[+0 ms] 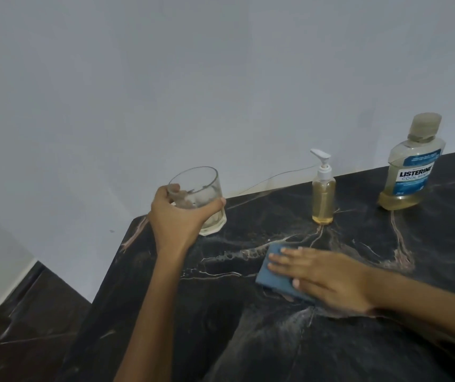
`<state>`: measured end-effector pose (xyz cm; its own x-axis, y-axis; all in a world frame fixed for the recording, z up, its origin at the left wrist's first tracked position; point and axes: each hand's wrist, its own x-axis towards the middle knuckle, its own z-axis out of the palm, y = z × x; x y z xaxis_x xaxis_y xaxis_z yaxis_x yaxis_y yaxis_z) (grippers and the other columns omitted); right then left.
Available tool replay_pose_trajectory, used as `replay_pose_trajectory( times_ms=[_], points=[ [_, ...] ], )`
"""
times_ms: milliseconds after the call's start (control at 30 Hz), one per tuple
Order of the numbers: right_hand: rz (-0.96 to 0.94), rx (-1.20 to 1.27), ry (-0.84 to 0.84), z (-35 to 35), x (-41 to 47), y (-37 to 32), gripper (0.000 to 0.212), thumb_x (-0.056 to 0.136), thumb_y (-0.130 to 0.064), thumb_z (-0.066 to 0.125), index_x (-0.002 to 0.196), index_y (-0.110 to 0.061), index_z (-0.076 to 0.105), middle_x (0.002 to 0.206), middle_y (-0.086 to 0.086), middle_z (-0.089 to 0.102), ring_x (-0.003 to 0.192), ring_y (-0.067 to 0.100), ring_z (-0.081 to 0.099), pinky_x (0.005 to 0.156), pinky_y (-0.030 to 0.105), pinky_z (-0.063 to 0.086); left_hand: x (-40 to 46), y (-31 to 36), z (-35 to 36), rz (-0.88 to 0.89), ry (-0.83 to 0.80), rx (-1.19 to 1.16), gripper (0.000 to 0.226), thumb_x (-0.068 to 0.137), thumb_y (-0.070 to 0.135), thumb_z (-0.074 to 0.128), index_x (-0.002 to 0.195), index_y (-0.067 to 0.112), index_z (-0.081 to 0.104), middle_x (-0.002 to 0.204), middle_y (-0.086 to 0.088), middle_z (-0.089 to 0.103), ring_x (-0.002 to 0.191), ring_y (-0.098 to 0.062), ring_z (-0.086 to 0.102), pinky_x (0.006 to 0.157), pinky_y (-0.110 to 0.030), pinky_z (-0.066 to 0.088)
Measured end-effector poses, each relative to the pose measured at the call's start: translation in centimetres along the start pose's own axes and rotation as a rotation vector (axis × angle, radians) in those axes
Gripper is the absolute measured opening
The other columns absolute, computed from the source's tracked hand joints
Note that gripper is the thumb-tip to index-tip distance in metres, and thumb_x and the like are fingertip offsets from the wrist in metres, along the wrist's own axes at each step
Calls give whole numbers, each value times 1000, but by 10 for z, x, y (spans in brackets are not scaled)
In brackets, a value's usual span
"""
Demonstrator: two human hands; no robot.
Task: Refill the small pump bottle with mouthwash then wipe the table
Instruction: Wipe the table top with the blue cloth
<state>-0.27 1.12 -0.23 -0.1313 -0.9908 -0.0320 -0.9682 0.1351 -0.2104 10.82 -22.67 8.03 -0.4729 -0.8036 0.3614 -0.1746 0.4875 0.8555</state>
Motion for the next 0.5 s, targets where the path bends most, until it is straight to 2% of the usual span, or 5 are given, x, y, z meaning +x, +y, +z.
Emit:
replay_pose_trajectory(
  times_ms=[133,233,300,367,500],
  points=[
    [196,-79,49,-10,42,6,51,104,-35,17,152,-24,3,159,-5,1,146,9,-4,117,24,-3,-9,-3,29,-28,-63,-47,73,44,45,89,104,23,54,88,14,56,77,8,51,57,-5,36],
    [158,-85,96,2,45,-16,52,104,-36,18,153,-23,7,159,-3,4,146,14,-4,118,30,-1,-13,-2,53,-41,-83,-66,72,41,45,90,98,25,53,84,20,55,75,11,53,54,-1,38],
    [31,-59,85,12,19,-29,52,102,-40,17,152,-27,12,158,-6,9,145,11,-4,120,33,3,-14,-3,67,-57,-97,-75,73,39,46,91,98,25,53,87,13,60,78,0,60,57,-3,40],
    [-67,-136,131,25,-21,-32,49,102,-43,19,150,-32,23,156,-11,21,145,9,9,117,32,18,-14,-6,78,-70,-120,-80,77,40,47,91,102,23,53,95,5,63,84,-8,62,62,-9,42],
    [74,-161,55,24,-94,-9,50,102,-48,23,150,-37,19,156,-18,17,143,5,17,111,27,31,-18,-13,94,-80,-144,-69,78,41,47,91,104,23,52,101,2,62,93,-15,61,63,-12,42]
  ],
)
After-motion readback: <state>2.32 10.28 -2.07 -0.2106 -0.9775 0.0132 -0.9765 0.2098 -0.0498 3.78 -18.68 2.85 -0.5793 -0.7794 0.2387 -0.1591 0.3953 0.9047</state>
